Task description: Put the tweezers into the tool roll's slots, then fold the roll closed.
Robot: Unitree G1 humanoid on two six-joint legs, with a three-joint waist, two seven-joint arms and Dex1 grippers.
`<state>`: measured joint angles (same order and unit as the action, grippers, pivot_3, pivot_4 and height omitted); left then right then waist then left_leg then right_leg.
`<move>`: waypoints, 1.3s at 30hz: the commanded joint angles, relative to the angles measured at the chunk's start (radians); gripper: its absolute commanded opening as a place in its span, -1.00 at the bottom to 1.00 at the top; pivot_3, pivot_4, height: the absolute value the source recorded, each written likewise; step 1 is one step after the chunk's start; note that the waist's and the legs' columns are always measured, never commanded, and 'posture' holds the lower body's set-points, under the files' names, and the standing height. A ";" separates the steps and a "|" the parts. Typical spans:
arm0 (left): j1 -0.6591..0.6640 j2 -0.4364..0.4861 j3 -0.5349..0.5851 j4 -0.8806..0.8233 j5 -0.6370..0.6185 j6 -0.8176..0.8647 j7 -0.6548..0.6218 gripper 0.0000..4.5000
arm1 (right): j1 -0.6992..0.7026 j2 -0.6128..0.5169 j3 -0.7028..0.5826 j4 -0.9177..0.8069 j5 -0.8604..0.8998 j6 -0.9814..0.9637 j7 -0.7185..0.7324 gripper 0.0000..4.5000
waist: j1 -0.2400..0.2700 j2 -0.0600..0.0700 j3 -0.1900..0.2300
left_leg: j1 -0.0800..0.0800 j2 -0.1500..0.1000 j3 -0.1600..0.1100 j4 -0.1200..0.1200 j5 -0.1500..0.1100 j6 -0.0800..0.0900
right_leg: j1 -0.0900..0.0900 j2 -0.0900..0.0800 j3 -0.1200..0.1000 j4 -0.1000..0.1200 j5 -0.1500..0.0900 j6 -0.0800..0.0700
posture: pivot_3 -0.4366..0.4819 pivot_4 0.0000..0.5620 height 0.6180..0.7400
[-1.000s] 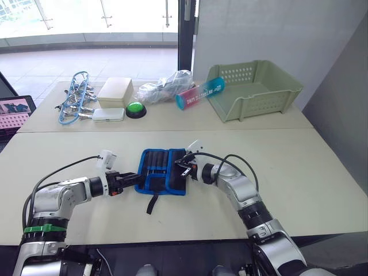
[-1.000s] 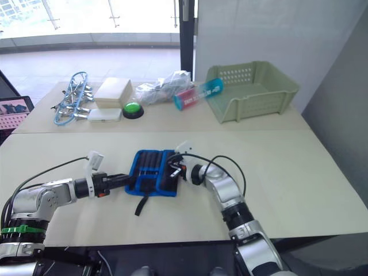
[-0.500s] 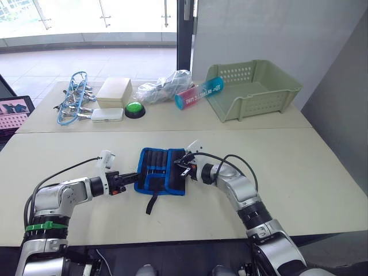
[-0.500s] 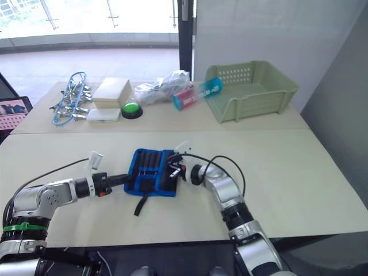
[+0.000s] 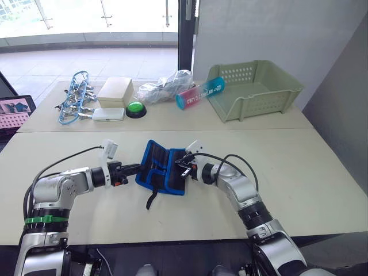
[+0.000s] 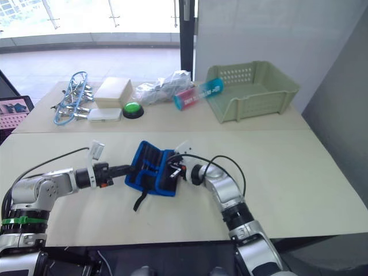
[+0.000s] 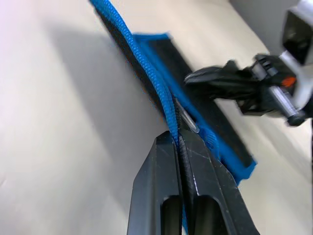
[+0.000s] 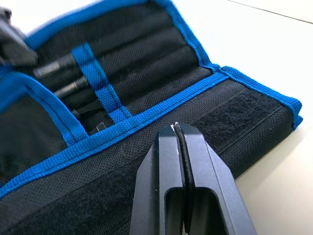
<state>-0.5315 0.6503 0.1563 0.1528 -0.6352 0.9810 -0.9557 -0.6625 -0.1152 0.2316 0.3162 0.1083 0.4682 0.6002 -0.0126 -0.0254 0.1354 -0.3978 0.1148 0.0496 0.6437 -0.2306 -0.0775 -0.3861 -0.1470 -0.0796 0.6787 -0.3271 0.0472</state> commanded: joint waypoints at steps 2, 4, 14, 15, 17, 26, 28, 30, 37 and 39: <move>-0.037 -0.027 -0.068 -0.090 -0.041 0.048 -0.027 -0.99 | 0.041 -0.005 0.029 0.033 -0.032 0.038 -0.006 -1.00 | -0.001 0.000 0.000 | 0.000 0.000 0.000 0.000 0.000 0.000 | 0.000 0.000 0.000 0.000 0.000 0.000 | -0.05 -0.47 0.61; -0.040 -0.048 -0.102 -0.092 -0.030 0.041 -0.028 -0.99 | 0.046 -0.005 0.027 0.025 -0.032 0.043 -0.006 -1.00 | -0.001 0.000 0.000 | 0.000 0.000 0.000 0.000 0.000 0.000 | 0.000 0.000 0.000 0.000 0.000 0.000 | -0.05 -0.47 0.61; -0.104 -0.181 -0.233 0.118 0.123 -0.069 0.043 -0.99 | 0.069 -0.015 0.002 -0.035 -0.012 0.086 -0.012 -1.00 | 0.001 0.000 0.000 | 0.000 0.000 0.000 0.000 0.000 0.000 | 0.000 0.000 0.000 0.000 0.000 0.000 | -0.05 -0.47 0.61; -0.108 -0.198 -0.254 0.149 0.152 -0.090 0.054 -0.99 | 0.075 -0.019 -0.005 -0.055 -0.004 0.098 -0.011 -1.00 | 0.004 0.000 0.000 | 0.000 0.000 0.000 0.000 0.000 0.000 | 0.000 0.000 0.000 0.000 0.000 0.000 | -0.05 -0.47 0.61; -0.108 -0.221 -0.278 0.178 0.182 -0.105 0.062 -0.99 | 0.086 -0.023 -0.017 -0.092 0.009 0.125 -0.009 -1.00 | 0.008 0.000 0.000 | 0.001 -0.001 0.000 0.001 0.000 0.000 | 0.001 0.000 0.000 -0.001 0.000 0.000 | -0.05 -0.47 0.61; -0.075 -0.241 -0.330 0.229 0.261 -0.107 0.098 -0.99 | 0.082 -0.100 -0.128 -0.268 0.137 0.267 0.042 -1.00 | 0.026 0.000 -0.001 | 0.012 -0.001 -0.001 0.001 -0.003 0.004 | 0.017 0.000 0.000 -0.012 0.000 0.000 | -0.05 -0.47 0.61; -0.073 -0.241 -0.328 0.229 0.263 -0.103 0.102 -0.99 | 0.054 -0.125 -0.137 -0.289 0.162 0.250 0.077 -1.00 | 0.026 0.000 -0.001 | 0.012 -0.001 -0.001 0.001 -0.004 0.007 | 0.017 0.000 0.000 -0.013 0.000 0.001 | -0.05 -0.47 0.61; -0.077 -0.242 -0.330 0.236 0.271 -0.105 0.110 -0.99 | 0.004 -0.130 -0.141 -0.280 0.175 0.224 0.099 -1.00 | 0.025 0.000 -0.001 | 0.012 -0.001 -0.001 0.001 -0.004 0.007 | 0.017 0.000 0.000 -0.013 0.000 0.001 | -0.05 -0.47 0.61; -0.085 -0.253 -0.331 0.247 0.292 -0.100 0.124 -0.99 | -0.165 -0.108 0.002 -0.124 0.062 0.193 0.094 -1.00 | 0.025 0.001 -0.001 | 0.014 -0.001 -0.001 0.001 -0.004 0.007 | 0.019 0.000 0.000 -0.013 0.000 0.001 | -0.05 -0.47 0.61; -0.088 -0.254 -0.330 0.249 0.294 -0.100 0.122 -0.99 | -0.204 -0.115 0.047 -0.057 0.008 0.202 0.079 -1.00 | 0.028 0.001 -0.001 | 0.014 -0.001 -0.001 0.001 -0.004 0.007 | 0.019 0.000 0.000 -0.013 0.000 0.001 | -0.05 -0.47 0.61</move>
<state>-0.6555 0.3967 -0.1217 0.3221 -0.4239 0.8530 -0.9105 -0.8418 -0.2164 0.2541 0.2259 0.1621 0.6747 0.6926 0.0157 -0.0242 0.1341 -0.3845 0.1135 0.0486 0.6449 -0.2344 -0.0710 -0.3675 -0.1470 -0.0795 0.6658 -0.3268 0.0479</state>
